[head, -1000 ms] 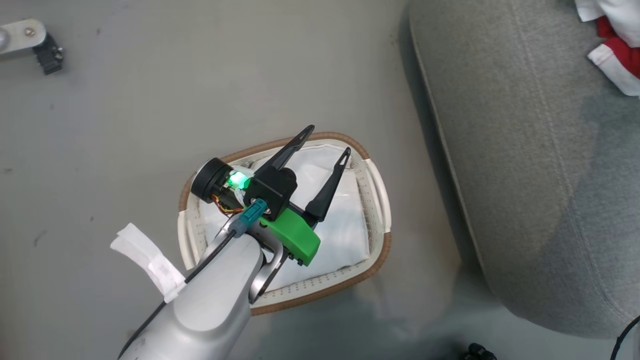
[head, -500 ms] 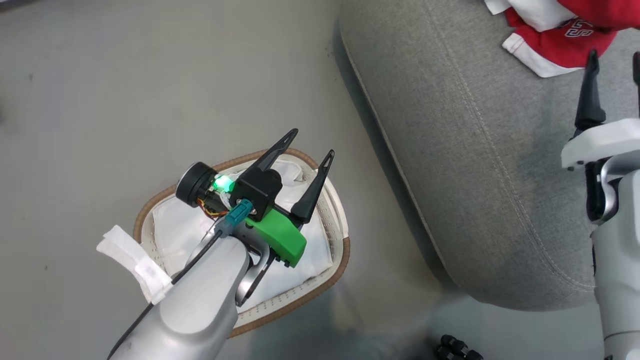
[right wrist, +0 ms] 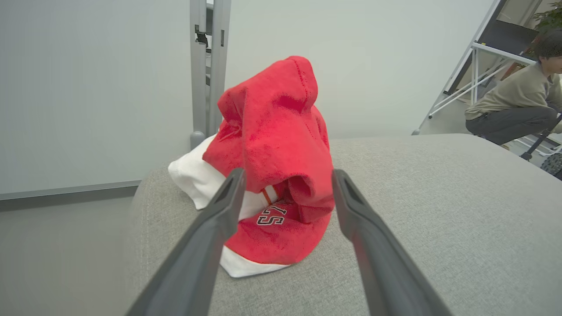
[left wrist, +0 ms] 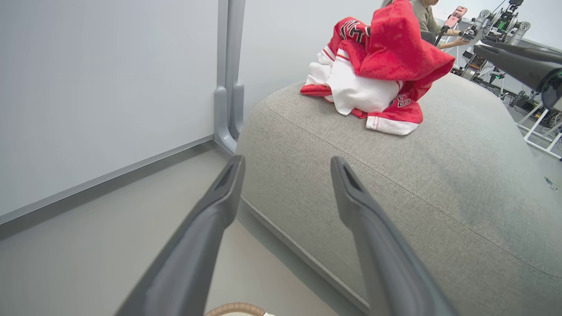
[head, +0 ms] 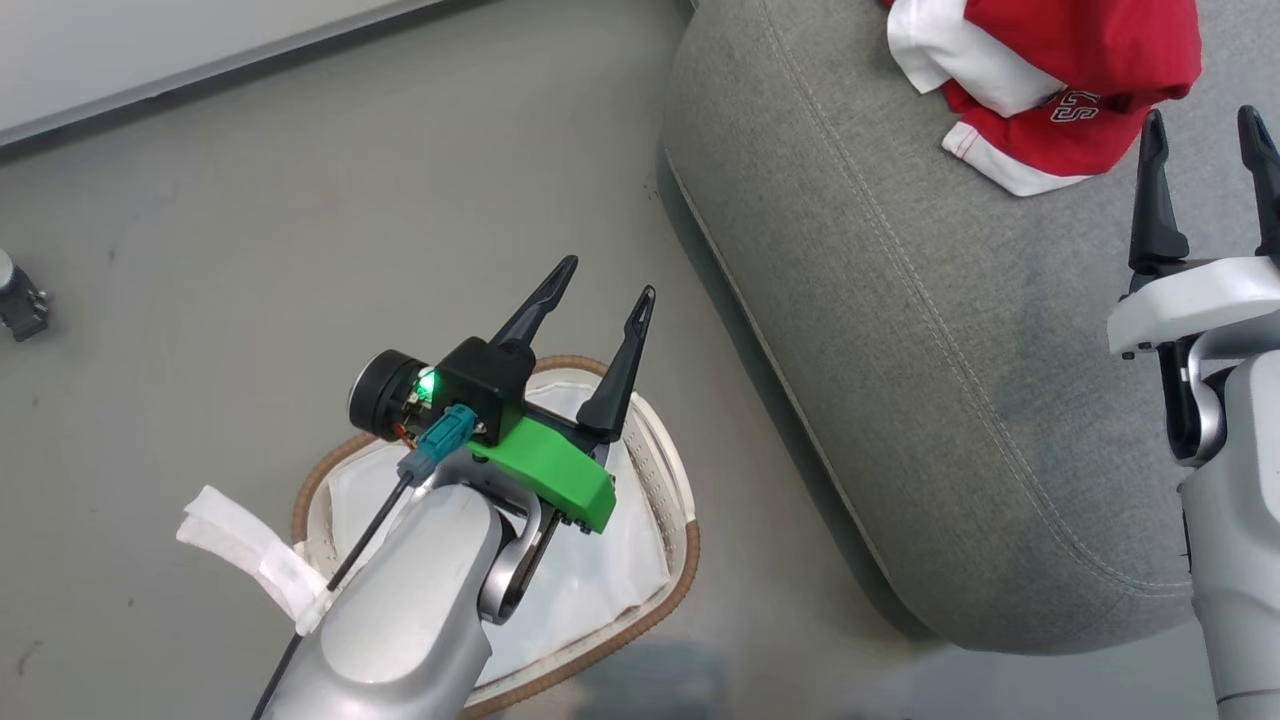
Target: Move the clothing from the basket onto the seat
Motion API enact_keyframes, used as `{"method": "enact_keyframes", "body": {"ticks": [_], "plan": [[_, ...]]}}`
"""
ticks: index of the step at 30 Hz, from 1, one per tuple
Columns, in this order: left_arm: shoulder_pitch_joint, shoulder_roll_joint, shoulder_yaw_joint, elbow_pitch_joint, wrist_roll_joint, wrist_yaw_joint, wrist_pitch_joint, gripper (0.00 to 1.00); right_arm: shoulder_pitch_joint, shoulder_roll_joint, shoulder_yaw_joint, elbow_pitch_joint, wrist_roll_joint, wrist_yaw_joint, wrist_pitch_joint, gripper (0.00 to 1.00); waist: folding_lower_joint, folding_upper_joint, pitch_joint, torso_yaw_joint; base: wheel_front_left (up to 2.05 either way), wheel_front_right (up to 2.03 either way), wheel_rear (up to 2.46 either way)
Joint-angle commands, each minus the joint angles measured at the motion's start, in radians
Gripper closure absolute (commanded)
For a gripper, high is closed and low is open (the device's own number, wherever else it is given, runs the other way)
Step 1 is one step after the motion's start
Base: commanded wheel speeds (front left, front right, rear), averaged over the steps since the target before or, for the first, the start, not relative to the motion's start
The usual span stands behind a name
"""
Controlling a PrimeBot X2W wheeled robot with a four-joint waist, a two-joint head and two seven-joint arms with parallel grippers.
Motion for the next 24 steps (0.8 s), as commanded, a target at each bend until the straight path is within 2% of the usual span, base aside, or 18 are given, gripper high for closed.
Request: {"method": "enact_keyframes", "body": {"ticks": [1, 10, 17, 24], "plan": [[0.022, -0.005, 0.013, -0.005, -0.008, 0.006, -0.004, 0.00, 0.014, -0.004, 0.004, -0.010, 0.002, -0.001, -0.005, 0.00, 0.0000, -0.0001, -0.057, 0.042, 0.00, 0.00, 0.00], [0.103, -0.033, 0.131, -0.009, -0.019, 0.017, -0.004, 0.00, 0.033, 0.004, 0.057, -0.033, -0.008, -0.001, -0.005, 0.00, 0.0000, -0.0001, -0.167, 0.161, 0.00, 0.00, 0.00], [0.177, -0.043, 0.225, -0.014, -0.009, 0.027, -0.004, 0.00, 0.066, 0.053, 0.068, -0.033, -0.010, -0.001, -0.005, 0.00, 0.0000, -0.0001, -0.236, 0.256, 0.00, 0.00, 0.00], [0.274, -0.048, 0.341, -0.044, 0.002, 0.028, -0.003, 0.00, 0.146, 0.103, 0.126, -0.054, 0.003, -0.001, -0.005, 0.00, 0.0000, -0.0001, -0.288, 0.332, 0.00, 0.00, 0.00]]}}
